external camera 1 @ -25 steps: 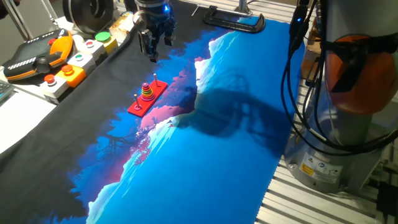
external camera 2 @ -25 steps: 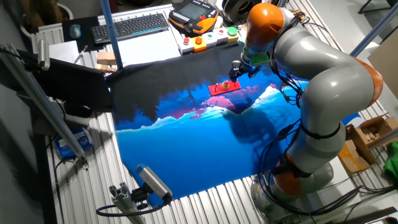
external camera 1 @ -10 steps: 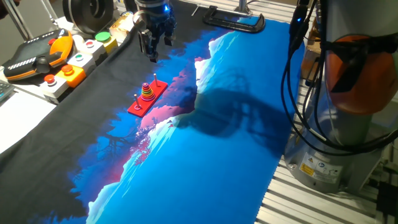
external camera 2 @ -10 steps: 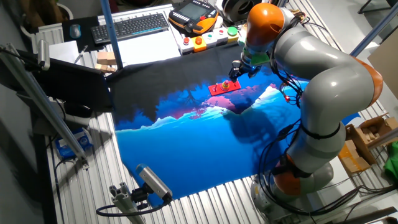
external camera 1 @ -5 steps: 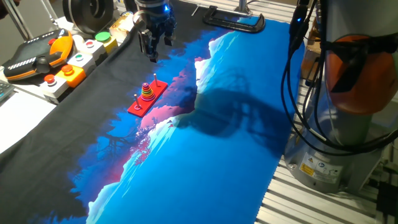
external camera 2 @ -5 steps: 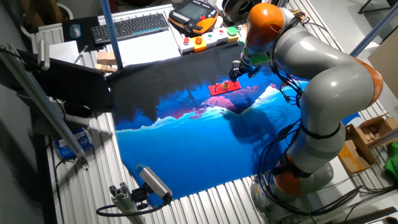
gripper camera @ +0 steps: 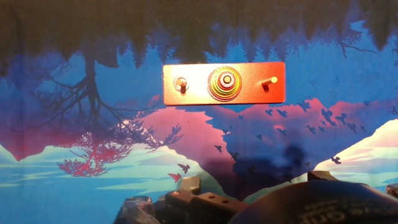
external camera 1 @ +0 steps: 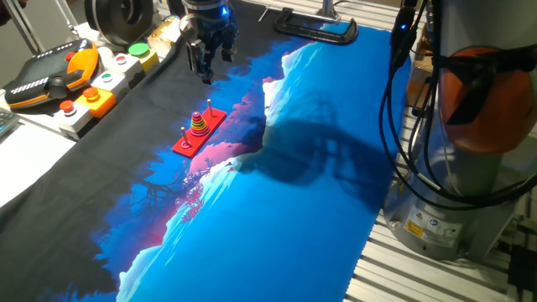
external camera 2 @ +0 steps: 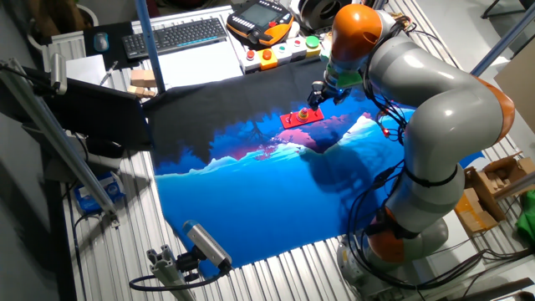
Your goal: Take out one Hanoi block and throw it aside
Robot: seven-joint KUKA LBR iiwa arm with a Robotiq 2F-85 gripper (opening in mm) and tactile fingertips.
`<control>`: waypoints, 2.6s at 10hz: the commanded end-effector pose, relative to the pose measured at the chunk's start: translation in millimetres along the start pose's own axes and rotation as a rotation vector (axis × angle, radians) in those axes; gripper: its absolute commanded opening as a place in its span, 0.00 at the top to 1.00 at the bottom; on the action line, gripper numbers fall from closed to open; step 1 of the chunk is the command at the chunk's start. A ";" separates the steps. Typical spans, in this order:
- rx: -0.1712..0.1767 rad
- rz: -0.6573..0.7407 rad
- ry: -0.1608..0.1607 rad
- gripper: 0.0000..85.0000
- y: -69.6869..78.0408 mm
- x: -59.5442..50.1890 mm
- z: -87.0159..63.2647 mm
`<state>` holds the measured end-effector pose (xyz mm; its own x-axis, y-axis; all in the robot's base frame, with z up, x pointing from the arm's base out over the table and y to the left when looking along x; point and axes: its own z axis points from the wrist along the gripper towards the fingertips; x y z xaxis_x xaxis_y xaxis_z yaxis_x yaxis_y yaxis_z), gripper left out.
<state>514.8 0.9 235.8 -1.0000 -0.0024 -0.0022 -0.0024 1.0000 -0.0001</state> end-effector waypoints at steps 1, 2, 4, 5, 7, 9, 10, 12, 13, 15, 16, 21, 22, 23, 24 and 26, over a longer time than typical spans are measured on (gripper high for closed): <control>0.095 0.039 -0.015 0.99 0.0 -0.1 -0.4; 0.096 0.039 -0.016 0.99 0.9 0.0 -1.7; 0.101 0.043 -0.014 0.99 2.3 0.7 -2.8; 0.099 0.043 -0.014 0.99 2.2 0.4 -2.6; 0.087 0.046 -0.014 0.99 2.4 -0.5 -1.4; 0.085 0.048 -0.023 0.99 3.3 -2.9 1.0; 0.084 0.048 -0.025 0.99 3.7 -5.6 3.8; 0.076 0.050 -0.031 0.99 3.2 -13.8 14.0; 0.073 0.050 -0.031 0.99 2.3 -17.5 18.2; 0.064 0.048 -0.031 0.99 1.2 -25.9 25.8; 0.059 0.050 -0.032 0.99 1.7 -31.0 30.5; 0.052 0.079 -0.033 0.99 2.2 -43.1 45.6; 0.046 0.088 -0.034 0.99 0.6 -46.9 47.7; 0.036 0.098 -0.049 0.99 -3.5 -50.2 50.8; 0.028 0.101 -0.047 0.99 -6.9 -53.4 51.9; 0.044 0.099 -0.040 0.99 -7.5 -57.7 57.3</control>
<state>572.7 -6.4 178.6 -0.9945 0.0949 -0.0443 0.0967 0.9945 -0.0402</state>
